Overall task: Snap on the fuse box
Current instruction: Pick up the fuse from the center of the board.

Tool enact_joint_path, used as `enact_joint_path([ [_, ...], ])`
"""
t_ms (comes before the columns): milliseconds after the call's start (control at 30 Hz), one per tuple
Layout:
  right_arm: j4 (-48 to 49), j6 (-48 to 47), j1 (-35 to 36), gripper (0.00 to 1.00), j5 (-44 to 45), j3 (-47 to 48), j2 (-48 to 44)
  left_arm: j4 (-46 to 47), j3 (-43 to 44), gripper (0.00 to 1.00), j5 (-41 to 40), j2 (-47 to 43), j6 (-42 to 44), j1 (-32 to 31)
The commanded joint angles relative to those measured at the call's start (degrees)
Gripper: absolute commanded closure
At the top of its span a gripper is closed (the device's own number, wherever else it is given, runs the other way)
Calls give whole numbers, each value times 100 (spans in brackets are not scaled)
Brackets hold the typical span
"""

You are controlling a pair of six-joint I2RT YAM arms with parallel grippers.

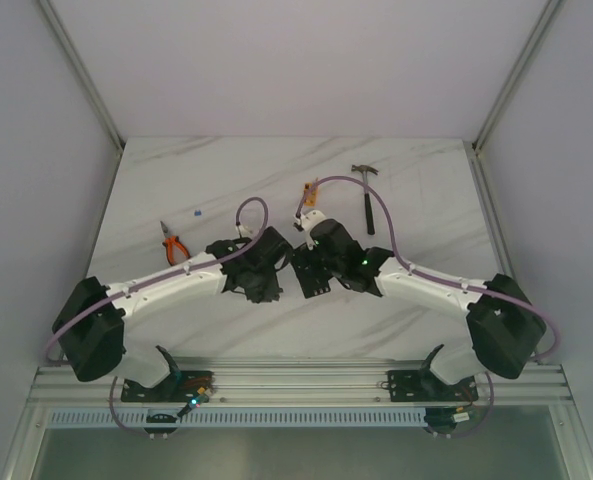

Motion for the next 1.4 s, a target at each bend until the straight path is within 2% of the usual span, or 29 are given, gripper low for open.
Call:
enact_joint_path([
  [0, 207, 151, -195, 2, -35, -244, -271, 721, -147, 100, -115, 125, 603, 334],
  [300, 1137, 818, -1031, 4, -1444, -935, -713, 3411, -1307, 100, 1751, -120, 950, 1442],
  [400, 1503, 1049, -1161, 5, -1705, -1105, -768, 3783, -1496, 100, 2125, -73, 1084, 1741],
  [600, 1804, 1427, -1173, 6, -1940, -1165, -667, 4459, -1615, 100, 2615, 155, 1360, 1938],
  [800, 1607, 1946, -1255, 7, -1914, -873, -564, 5145, -2025, 100, 2277, -365, 2162, 2018],
  [1100, 1336, 3227, -1792, 13, -3356, -336, -284, 6943, -3131, 97, 1839, -1426, 3030, 1994],
  [1367, 1017, 3532, -1824, 18, -4019, 339, 127, 7722, -3338, 97, 1857, -1683, 3510, 1780],
])
